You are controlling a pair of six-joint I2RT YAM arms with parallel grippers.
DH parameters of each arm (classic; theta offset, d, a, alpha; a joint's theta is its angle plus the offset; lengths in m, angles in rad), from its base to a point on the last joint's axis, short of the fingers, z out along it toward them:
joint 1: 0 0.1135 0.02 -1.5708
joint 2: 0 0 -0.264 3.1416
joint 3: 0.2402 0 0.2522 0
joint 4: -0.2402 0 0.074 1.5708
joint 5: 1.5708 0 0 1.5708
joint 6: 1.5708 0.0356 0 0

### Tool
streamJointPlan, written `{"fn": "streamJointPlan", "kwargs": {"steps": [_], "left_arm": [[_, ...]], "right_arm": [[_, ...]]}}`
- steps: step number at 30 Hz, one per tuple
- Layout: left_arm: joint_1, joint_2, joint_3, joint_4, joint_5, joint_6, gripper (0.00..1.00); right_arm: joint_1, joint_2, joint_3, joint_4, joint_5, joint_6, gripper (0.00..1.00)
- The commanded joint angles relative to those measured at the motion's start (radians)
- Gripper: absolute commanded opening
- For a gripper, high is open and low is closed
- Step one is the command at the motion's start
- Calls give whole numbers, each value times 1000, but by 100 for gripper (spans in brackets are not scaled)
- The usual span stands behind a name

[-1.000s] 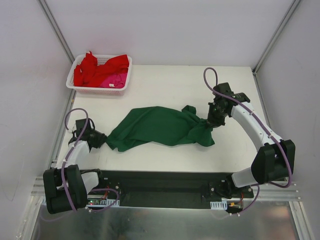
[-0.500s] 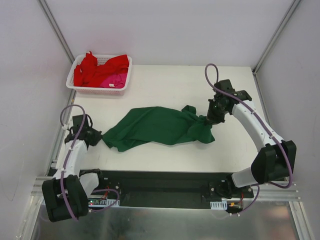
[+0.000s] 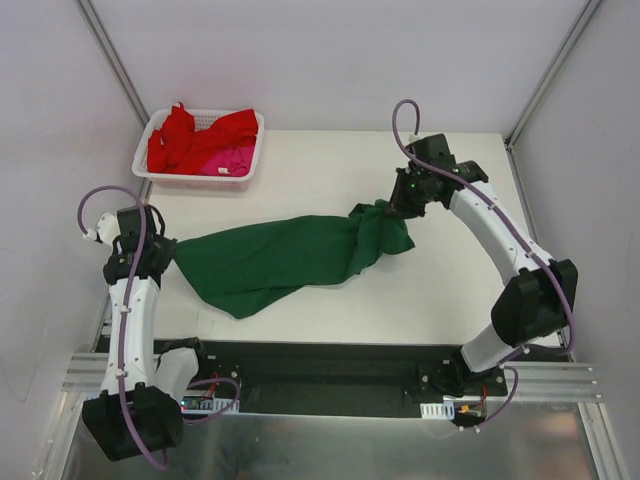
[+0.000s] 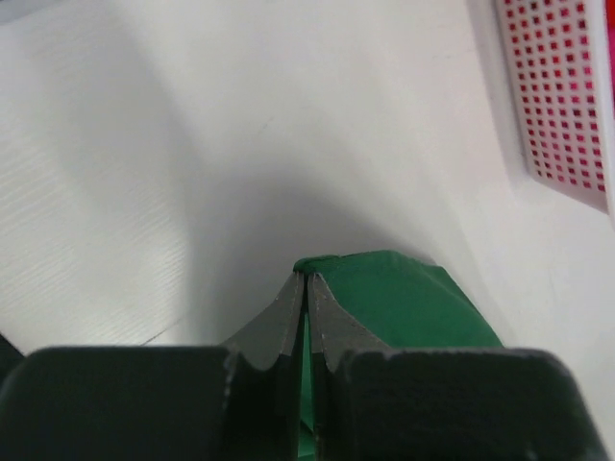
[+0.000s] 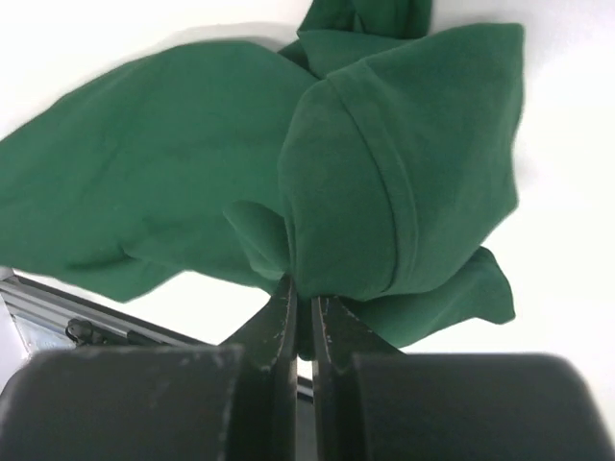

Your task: Fold and stack the t-shirts

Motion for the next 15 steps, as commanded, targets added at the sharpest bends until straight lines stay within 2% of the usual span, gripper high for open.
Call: {"fn": "streamJointPlan", "kwargs": {"steps": [1, 4, 9, 11, 12, 13, 14, 15], "left_arm": [[37, 29, 1, -61, -75, -79, 0], [39, 70, -39, -41, -56, -91, 0], [44, 78, -94, -3, -37, -73, 0], [44, 78, -94, 2, -43, -53, 0], [45, 78, -91, 2, -45, -48, 0], [47, 80, -89, 2, -45, -45, 0], [45, 81, -85, 2, -43, -41, 0], [45, 84, -82, 4, -42, -38, 0]], "right_arm": [[51, 89, 53, 90, -3, 56, 1], [63, 154, 57, 75, -7, 65, 1], [71, 160, 19, -3, 89, 23, 1], [71, 129, 2, -34, 124, -2, 6], [70, 111, -34, -52, 135, -2, 12], [67, 62, -53, -62, 141, -2, 36], [53, 41, -74, -72, 146, 4, 55], [44, 10, -105, -104, 140, 15, 68]]}}
